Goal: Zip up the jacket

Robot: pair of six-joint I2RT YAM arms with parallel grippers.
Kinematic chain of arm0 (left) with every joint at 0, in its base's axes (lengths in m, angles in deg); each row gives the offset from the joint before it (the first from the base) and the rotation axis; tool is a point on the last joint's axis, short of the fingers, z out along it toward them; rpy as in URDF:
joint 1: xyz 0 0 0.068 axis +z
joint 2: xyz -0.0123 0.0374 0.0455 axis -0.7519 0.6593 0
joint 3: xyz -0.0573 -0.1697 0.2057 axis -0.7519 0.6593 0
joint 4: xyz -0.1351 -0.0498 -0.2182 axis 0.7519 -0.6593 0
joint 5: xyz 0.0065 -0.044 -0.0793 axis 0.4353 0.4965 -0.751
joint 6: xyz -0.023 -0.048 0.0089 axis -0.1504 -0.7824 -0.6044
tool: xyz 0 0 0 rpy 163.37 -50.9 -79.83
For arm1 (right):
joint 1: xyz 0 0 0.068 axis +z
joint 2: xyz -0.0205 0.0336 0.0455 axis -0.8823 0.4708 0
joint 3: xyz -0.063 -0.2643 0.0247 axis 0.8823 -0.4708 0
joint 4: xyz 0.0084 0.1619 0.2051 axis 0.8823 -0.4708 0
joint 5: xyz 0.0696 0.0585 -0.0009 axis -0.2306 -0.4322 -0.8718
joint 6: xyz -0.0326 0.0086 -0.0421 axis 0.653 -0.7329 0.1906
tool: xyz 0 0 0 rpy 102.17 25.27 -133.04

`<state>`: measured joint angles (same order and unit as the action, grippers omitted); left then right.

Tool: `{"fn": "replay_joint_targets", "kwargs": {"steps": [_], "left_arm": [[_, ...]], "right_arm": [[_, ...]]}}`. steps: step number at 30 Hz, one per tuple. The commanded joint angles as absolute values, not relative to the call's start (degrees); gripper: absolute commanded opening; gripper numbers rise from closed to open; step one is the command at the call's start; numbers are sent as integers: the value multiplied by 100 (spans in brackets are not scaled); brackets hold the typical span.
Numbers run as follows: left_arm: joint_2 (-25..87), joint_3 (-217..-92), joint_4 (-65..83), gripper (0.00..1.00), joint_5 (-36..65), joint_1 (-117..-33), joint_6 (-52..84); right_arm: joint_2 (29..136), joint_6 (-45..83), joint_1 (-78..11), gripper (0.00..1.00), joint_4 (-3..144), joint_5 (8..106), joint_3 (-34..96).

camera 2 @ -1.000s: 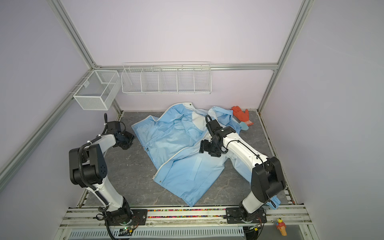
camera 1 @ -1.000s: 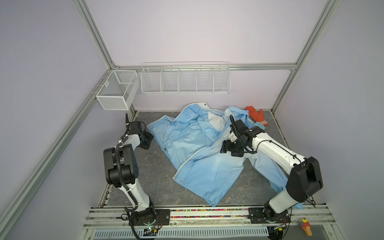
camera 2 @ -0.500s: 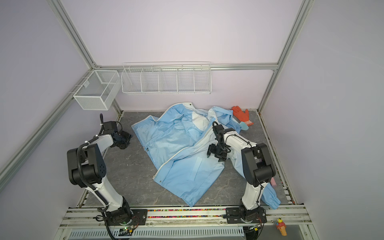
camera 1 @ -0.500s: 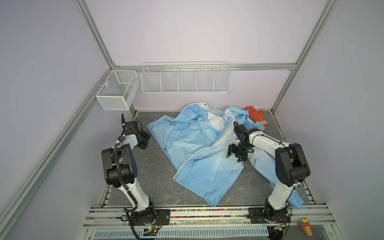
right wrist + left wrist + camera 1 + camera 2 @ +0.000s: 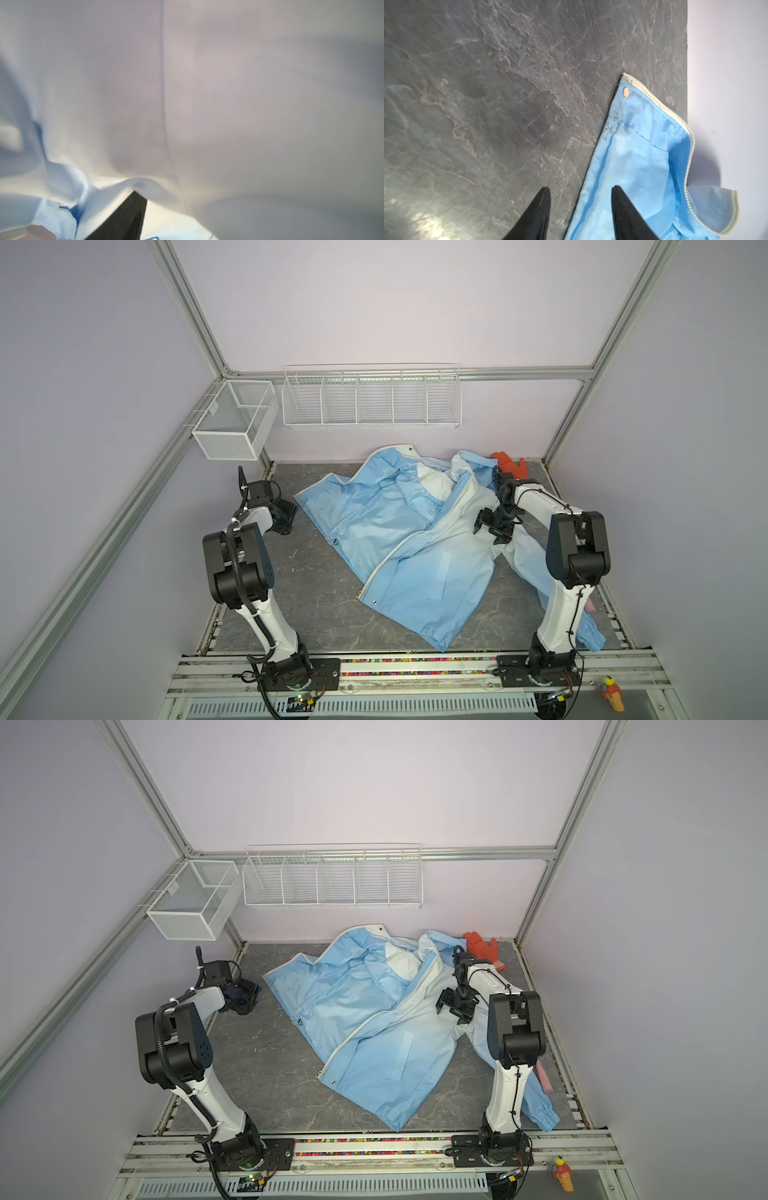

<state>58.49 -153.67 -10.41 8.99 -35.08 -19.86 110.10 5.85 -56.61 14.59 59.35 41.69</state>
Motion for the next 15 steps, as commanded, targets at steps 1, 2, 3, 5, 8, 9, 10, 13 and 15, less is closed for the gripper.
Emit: {"fn": "replay_joint_targets", "kwargs": {"steps": [1,2,3,5,8,9,10,13,15], "left_arm": [[6081,-15539,-745,48,794,-3469,-2257],[6131,-15531,-662,48,773,-3469,-2319],[6178,-15529,-562,48,735,-3469,-2390],[6275,-15518,-385,48,703,-3469,-2543],[6401,-15479,-15,48,638,-3482,-2795],[6429,-15483,135,46,592,-3507,-2867],[6415,-15483,308,45,517,-3570,-2900],[6184,-15490,518,44,414,-3904,-2902],[5930,-15368,766,45,463,-4179,-3186]], "right_arm": [[11205,732,-5725,75,1125,6128,4422],[11222,732,-5729,75,1116,6134,4447],[11232,723,-5743,75,1127,6118,4460],[11250,695,-5743,75,1152,6057,4452],[11194,662,-5732,75,1204,5942,4347],[11137,653,-5732,75,1227,5920,4294],[11079,646,-5725,75,1247,5902,4232],[10874,661,-5704,75,1281,5863,4130],[10733,683,-5678,76,1251,5858,4122]]}}
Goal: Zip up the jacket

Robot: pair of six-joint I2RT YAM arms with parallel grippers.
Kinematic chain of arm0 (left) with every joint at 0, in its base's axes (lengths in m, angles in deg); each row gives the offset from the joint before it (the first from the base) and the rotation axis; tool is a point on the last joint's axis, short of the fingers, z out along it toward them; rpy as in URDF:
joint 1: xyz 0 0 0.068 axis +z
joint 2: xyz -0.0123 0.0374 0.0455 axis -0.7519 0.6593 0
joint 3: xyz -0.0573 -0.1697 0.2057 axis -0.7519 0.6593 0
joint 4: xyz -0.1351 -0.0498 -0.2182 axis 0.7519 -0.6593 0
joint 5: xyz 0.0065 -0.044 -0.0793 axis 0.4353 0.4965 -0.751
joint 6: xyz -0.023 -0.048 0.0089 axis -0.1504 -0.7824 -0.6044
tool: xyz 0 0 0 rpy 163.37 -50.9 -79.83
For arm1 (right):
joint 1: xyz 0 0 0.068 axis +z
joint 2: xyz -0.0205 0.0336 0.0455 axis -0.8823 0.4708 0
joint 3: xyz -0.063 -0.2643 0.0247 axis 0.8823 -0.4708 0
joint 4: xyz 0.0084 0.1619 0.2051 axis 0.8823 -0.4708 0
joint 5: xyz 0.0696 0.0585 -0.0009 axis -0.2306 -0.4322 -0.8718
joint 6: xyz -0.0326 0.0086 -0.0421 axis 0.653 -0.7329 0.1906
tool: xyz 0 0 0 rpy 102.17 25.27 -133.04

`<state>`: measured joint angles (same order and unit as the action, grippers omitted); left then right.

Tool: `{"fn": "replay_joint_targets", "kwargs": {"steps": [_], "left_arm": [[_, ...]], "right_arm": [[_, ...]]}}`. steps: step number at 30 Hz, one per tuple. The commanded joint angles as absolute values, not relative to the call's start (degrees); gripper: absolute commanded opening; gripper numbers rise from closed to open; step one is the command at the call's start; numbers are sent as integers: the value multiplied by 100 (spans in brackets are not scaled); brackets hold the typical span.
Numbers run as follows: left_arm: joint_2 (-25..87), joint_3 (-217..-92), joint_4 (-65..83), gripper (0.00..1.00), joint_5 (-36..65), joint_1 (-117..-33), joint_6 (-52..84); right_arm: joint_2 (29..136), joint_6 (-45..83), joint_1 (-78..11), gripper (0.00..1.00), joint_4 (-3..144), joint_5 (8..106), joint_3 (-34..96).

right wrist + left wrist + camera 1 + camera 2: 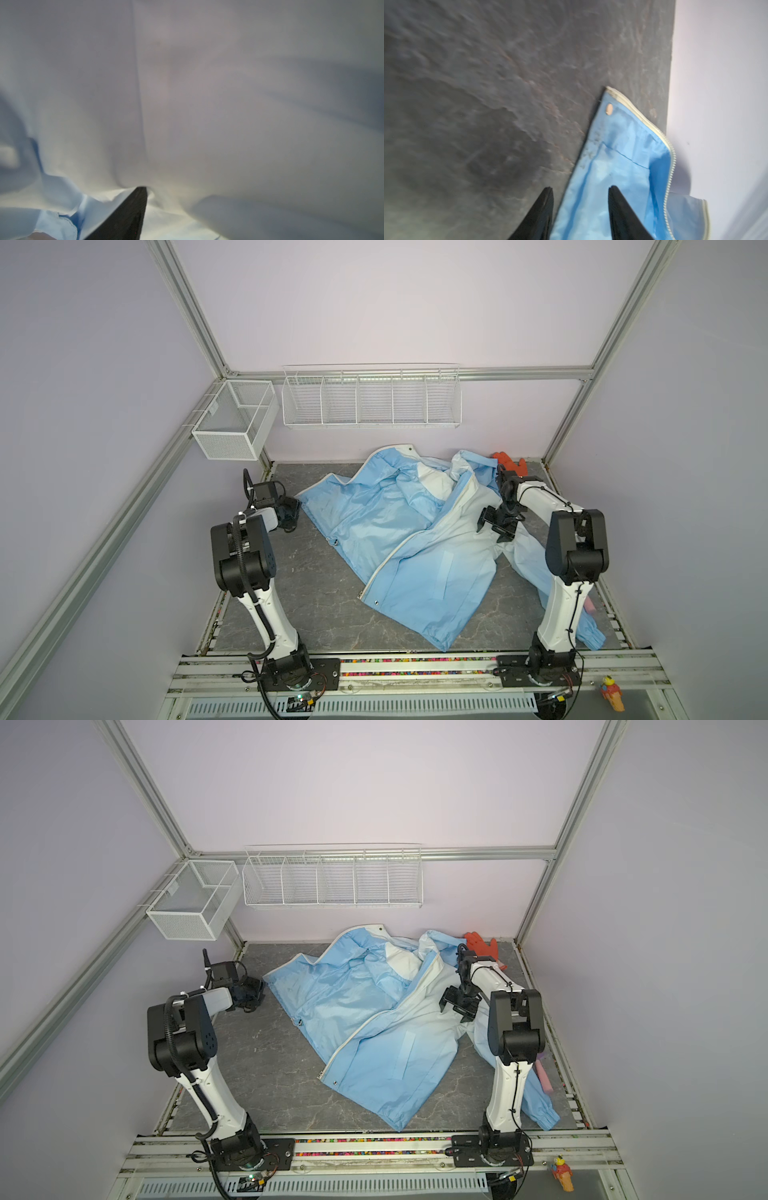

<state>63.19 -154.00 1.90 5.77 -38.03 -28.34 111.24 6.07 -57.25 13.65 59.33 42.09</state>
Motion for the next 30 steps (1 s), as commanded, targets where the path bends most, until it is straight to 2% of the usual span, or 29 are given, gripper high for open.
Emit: {"fn": "replay_joint_targets", "kwargs": {"steps": [1,8,12,18,25,30], "left_arm": [[5817,-15319,877,46,515,-4324,-3308],[6211,-15736,1795,47,481,-5097,-4587],[6530,-16202,1716,47,627,-5384,-4792],[6748,-16420,1509,47,703,-5473,-4880],[6387,-16083,915,47,1104,-5480,-4836],[6635,-16229,1044,47,947,-5483,-4959]], "right_arm": [[10655,688,-5655,76,1242,5849,4128],[10239,776,-5378,76,1051,5909,4197],[10072,769,-5254,76,972,5893,4207],[9807,781,-5225,76,927,5905,4214],[9705,789,-5234,77,932,5902,4111],[9651,741,-5234,77,986,5857,4039]]}}
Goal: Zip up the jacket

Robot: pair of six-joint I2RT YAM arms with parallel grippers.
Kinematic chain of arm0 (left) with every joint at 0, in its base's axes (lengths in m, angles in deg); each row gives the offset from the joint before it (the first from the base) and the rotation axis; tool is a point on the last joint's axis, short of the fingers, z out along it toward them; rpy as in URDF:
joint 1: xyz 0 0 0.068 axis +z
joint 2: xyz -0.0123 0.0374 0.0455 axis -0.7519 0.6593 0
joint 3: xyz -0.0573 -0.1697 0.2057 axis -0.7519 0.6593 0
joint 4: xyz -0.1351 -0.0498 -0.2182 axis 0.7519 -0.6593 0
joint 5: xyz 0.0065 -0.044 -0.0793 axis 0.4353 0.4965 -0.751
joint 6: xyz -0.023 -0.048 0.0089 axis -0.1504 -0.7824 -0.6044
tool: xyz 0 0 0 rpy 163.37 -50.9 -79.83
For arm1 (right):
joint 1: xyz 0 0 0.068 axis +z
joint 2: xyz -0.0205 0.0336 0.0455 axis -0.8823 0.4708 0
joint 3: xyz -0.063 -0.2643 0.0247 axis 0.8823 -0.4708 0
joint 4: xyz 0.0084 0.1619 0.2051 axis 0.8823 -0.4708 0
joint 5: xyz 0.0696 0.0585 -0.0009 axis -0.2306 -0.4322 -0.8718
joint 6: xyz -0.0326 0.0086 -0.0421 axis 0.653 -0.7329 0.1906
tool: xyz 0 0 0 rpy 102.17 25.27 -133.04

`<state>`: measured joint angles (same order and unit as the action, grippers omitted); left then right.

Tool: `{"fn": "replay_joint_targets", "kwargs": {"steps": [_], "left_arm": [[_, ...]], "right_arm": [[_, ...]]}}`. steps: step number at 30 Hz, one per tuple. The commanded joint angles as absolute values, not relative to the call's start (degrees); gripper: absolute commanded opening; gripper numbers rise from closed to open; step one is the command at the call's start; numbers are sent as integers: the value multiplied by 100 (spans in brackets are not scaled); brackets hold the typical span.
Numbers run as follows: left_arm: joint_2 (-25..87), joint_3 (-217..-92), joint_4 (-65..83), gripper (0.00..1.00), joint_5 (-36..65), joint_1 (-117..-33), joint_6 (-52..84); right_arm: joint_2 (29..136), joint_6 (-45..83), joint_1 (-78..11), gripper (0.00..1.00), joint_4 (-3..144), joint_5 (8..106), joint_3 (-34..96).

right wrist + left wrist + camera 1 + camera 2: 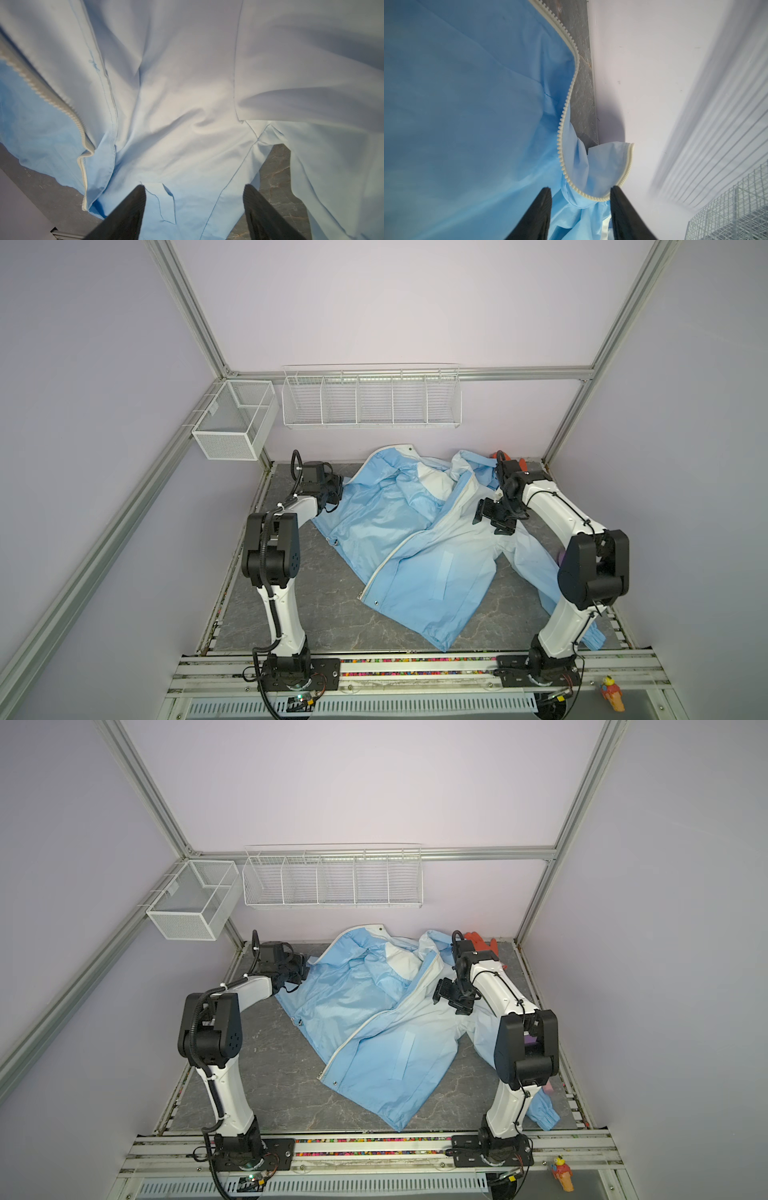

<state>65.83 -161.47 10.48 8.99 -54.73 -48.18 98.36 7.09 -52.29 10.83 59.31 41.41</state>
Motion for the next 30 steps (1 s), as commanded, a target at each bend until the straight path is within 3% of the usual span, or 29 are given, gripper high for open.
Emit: {"fn": "replay_joint_targets", "kwargs": {"steps": [1,12,14,19,30], "left_arm": [[6679,-16262,1059,47,958,-5486,-4957],[7522,-17203,877,43,782,-5551,-4873],[7591,-17246,953,34,750,-5552,-4888],[7566,-17411,809,0,644,-5612,-4764],[6445,-17871,-790,0,468,-6185,-4168]], "right_arm": [[9644,741,-5234,77,983,5858,4032],[9453,680,-5234,77,968,5849,3962],[9440,664,-5234,77,982,5832,3943],[9500,648,-5225,77,1092,5738,3849],[10066,697,-5216,76,1672,5483,3682]]}}
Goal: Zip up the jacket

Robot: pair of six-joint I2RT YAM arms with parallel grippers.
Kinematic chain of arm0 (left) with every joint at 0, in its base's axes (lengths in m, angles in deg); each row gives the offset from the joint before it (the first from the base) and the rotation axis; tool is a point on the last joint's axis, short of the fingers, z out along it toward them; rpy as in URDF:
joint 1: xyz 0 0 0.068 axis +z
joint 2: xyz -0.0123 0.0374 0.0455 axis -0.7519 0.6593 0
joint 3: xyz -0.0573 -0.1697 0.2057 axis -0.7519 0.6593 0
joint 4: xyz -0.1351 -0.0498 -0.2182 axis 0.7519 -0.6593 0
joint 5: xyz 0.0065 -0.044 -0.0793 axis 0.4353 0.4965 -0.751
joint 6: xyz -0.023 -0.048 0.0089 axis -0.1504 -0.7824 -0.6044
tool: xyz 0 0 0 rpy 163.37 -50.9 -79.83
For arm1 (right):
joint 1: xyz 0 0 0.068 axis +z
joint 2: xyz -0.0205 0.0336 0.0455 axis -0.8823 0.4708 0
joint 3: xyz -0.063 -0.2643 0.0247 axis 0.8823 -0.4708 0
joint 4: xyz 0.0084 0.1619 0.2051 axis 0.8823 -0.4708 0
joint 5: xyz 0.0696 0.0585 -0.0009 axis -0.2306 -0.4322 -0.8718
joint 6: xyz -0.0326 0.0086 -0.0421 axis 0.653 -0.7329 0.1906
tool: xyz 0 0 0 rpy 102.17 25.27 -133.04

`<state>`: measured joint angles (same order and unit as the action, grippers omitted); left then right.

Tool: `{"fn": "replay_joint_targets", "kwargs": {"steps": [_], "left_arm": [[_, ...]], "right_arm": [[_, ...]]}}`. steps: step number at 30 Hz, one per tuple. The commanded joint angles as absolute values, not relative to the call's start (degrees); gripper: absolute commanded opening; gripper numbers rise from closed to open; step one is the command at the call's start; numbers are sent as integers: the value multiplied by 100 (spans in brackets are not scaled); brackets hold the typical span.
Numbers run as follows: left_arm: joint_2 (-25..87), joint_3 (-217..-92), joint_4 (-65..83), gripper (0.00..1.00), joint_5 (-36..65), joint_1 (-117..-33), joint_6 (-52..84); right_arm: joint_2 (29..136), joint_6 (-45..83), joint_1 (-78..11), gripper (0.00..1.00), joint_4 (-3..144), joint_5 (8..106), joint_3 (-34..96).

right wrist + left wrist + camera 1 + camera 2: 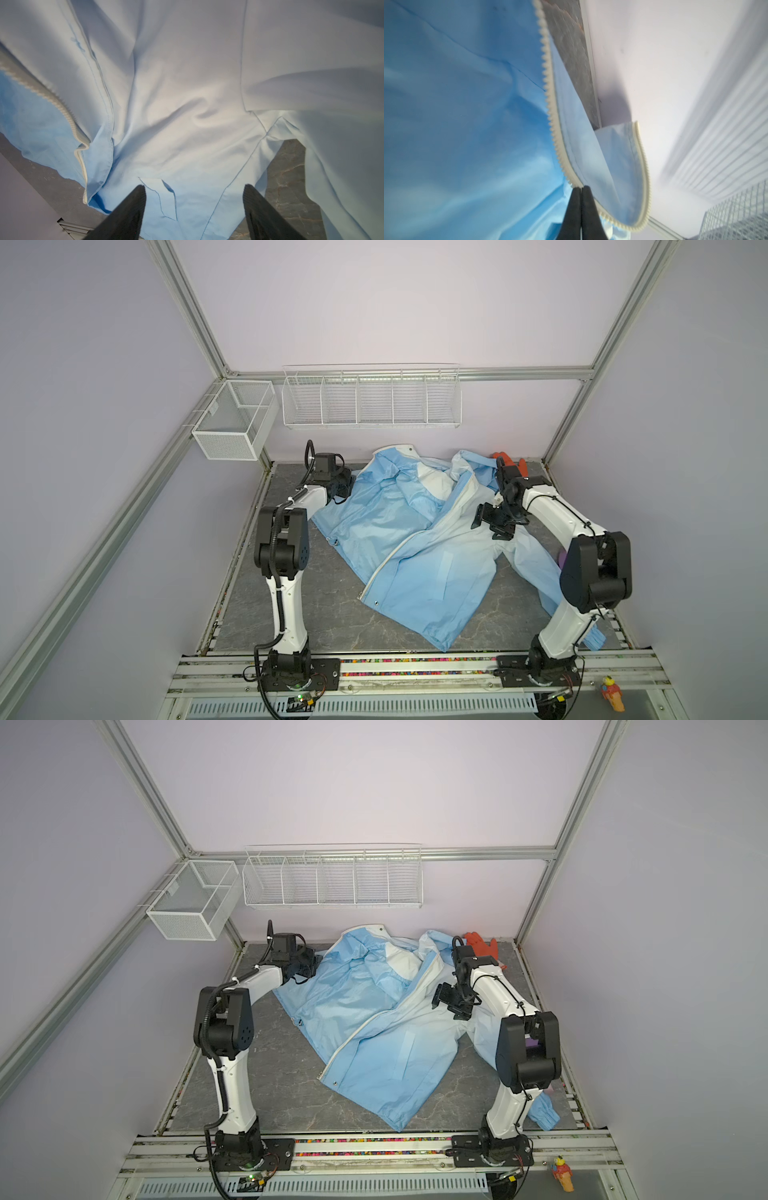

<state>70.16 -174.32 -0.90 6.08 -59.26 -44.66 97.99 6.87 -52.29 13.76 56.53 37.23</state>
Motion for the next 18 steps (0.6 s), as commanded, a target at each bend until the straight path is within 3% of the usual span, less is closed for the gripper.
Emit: {"fn": "replay_joint_targets", "kwargs": {"steps": [1,9,12,15,18], "left_arm": [[6301,-18014,-1147,0,461,-6308,-4045],[5509,-18578,-2788,0,617,-7634,-3676],[5081,-17851,-2553,0,877,-7795,-3901],[4438,-16370,-1052,21,1073,-7557,-4565],[4192,-15818,-445,30,1215,-7259,-4690]], "right_arm": [[10162,713,-5216,77,1705,5465,3720],[10796,741,-5225,76,1847,5201,4089],[10752,758,-5225,76,1848,5138,4147],[10608,787,-5225,76,1835,5102,4076],[10400,811,-5225,76,1804,5067,3929]]}}
